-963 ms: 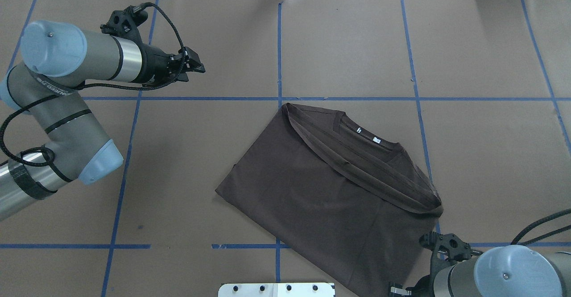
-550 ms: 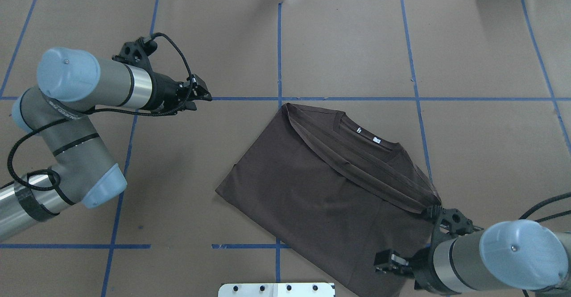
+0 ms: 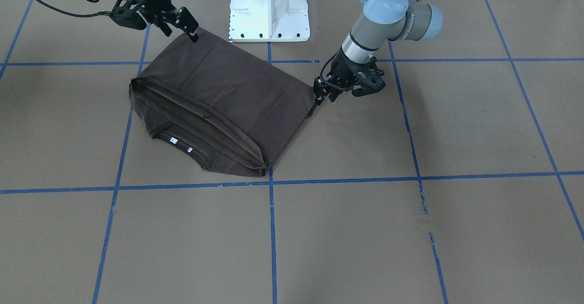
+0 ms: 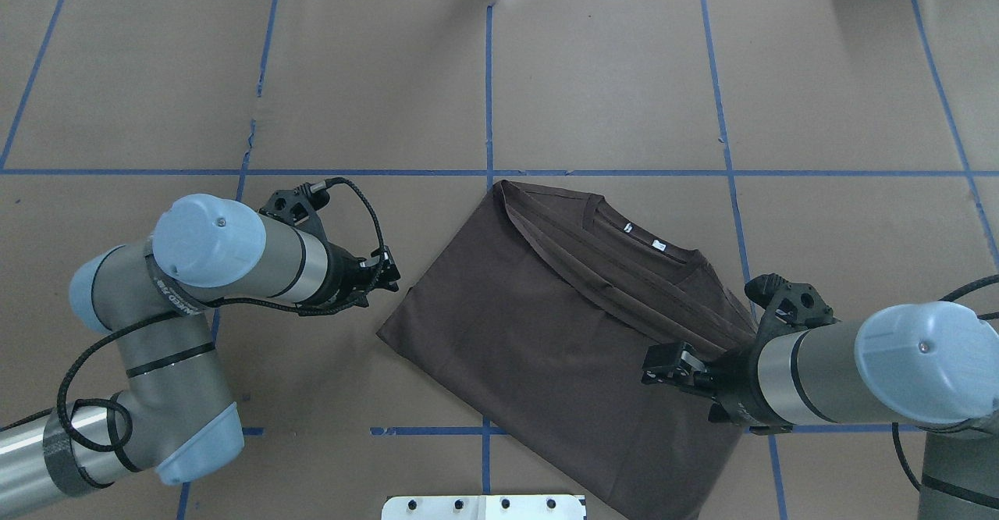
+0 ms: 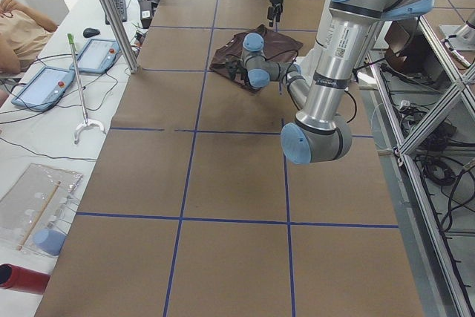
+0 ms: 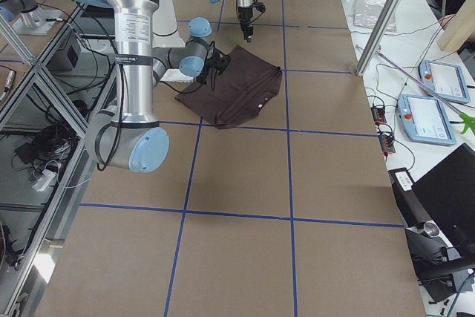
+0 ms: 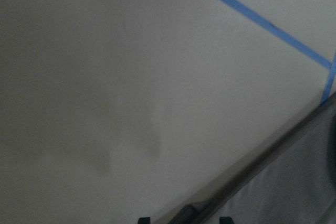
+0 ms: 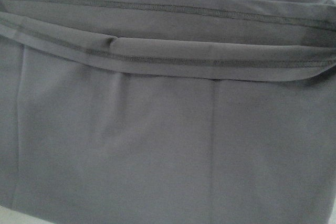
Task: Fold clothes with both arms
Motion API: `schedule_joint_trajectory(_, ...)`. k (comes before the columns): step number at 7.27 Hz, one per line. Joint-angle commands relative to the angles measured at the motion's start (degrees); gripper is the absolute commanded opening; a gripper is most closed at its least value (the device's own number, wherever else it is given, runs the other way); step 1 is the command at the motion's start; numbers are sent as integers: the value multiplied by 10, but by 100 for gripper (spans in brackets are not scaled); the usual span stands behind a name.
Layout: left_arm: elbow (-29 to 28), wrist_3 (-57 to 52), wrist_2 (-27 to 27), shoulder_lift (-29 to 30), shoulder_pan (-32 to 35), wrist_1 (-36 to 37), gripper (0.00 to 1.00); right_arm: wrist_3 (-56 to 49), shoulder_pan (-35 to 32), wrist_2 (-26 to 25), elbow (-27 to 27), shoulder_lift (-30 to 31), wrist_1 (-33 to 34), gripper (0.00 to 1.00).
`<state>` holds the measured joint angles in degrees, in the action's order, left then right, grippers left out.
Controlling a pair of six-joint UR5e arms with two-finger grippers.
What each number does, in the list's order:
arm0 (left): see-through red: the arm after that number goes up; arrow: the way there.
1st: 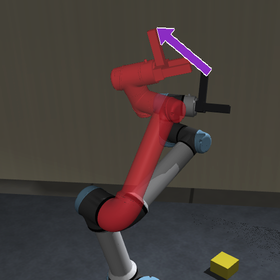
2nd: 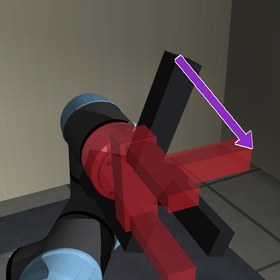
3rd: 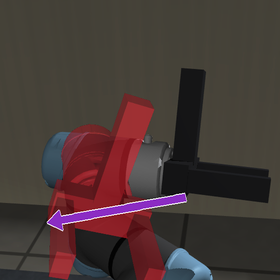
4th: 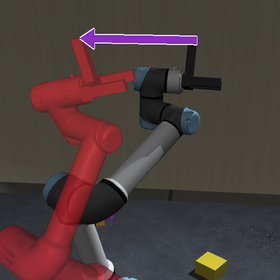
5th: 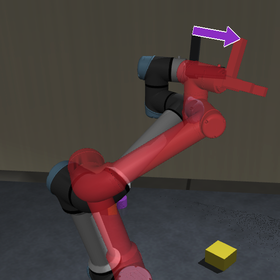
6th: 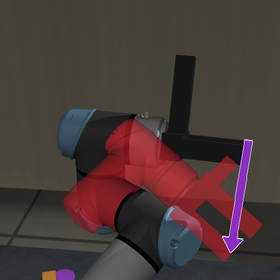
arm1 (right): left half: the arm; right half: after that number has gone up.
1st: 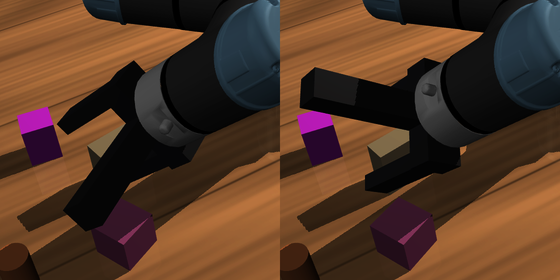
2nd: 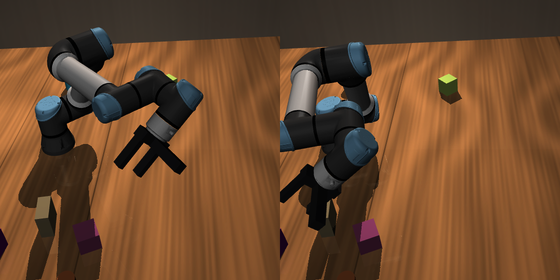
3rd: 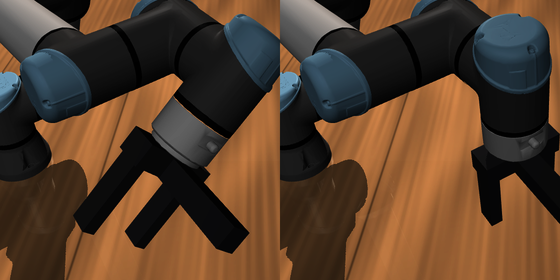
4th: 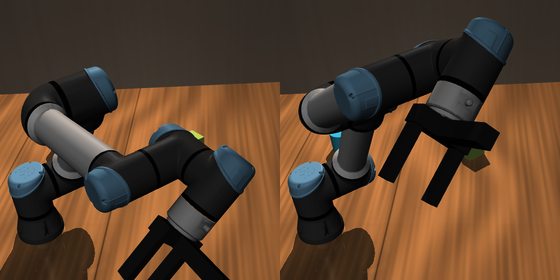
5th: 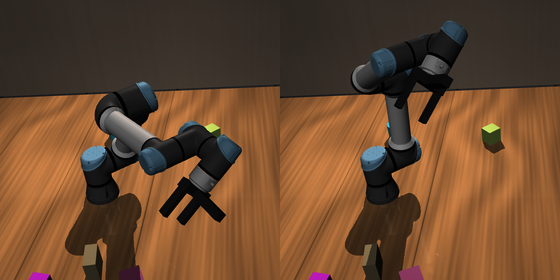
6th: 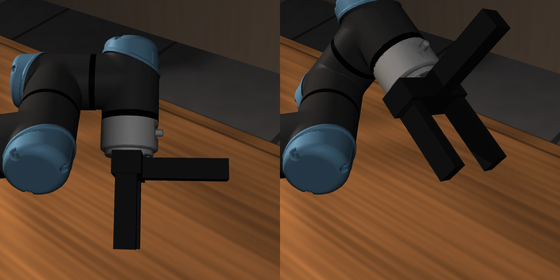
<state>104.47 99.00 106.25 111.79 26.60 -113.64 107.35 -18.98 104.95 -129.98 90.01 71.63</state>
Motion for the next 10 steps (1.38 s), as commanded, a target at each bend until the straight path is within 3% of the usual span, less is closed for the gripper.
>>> schedule_joint_trajectory(1, 7, 1, -30, -3, -41, 27, 54, 0, -4, 0, 3, -5, 1, 100)
schedule_joint_trajectory(6, -14, -6, -30, 3, -47, 25, 49, 0, -5, 2, 10, -5, 1, 100)
schedule_joint_trajectory(9, -18, -8, -30, 3, -47, 24, 0, 0, -5, 1, 10, -3, 1, 100)
schedule_joint_trajectory(10, -22, -44, -29, 1, -47, 24, 0, 0, -5, 1, 9, -3, 1, 100)
